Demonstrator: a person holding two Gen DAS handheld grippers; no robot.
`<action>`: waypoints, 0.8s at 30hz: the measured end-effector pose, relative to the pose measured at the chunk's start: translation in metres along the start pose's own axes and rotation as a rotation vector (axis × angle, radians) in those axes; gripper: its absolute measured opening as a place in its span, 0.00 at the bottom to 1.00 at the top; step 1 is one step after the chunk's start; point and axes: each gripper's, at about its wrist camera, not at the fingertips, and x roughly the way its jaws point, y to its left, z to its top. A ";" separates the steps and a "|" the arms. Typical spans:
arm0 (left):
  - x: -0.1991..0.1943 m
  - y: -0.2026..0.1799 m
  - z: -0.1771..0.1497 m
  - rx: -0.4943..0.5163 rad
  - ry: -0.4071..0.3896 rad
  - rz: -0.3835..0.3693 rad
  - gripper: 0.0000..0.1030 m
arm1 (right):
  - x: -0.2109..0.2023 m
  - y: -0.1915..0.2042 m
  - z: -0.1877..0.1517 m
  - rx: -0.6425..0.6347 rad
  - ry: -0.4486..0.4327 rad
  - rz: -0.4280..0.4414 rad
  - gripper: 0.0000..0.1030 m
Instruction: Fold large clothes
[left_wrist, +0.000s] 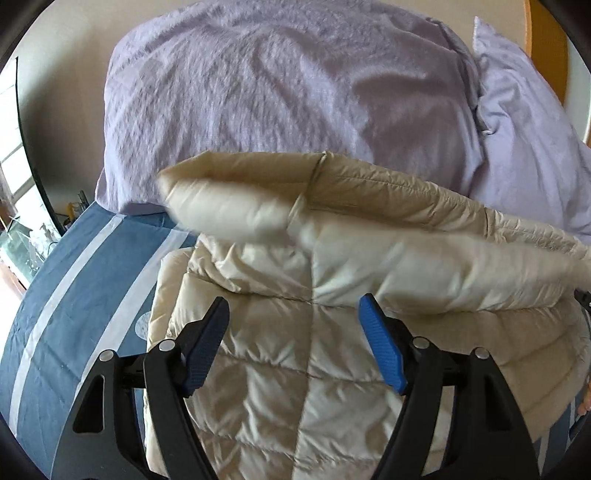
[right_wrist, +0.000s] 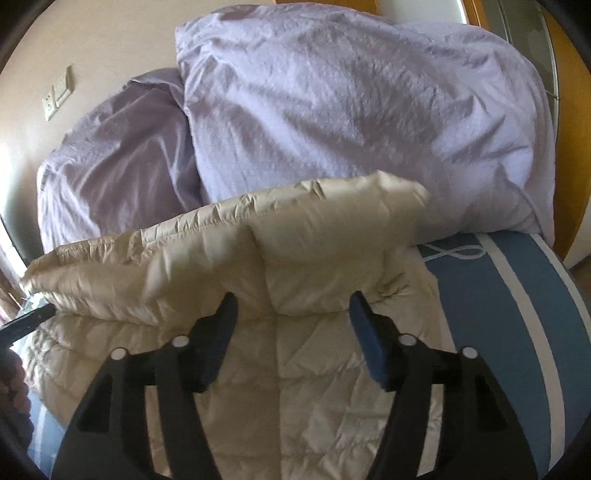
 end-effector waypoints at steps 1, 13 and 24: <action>0.002 0.002 0.000 -0.003 0.003 0.004 0.72 | 0.003 0.000 0.000 -0.002 0.001 -0.010 0.65; 0.019 0.014 0.007 -0.012 -0.005 0.060 0.75 | 0.026 -0.006 0.002 -0.004 0.035 -0.098 0.76; 0.042 0.012 0.010 -0.017 0.003 0.122 0.76 | 0.053 -0.010 0.002 -0.021 0.081 -0.172 0.85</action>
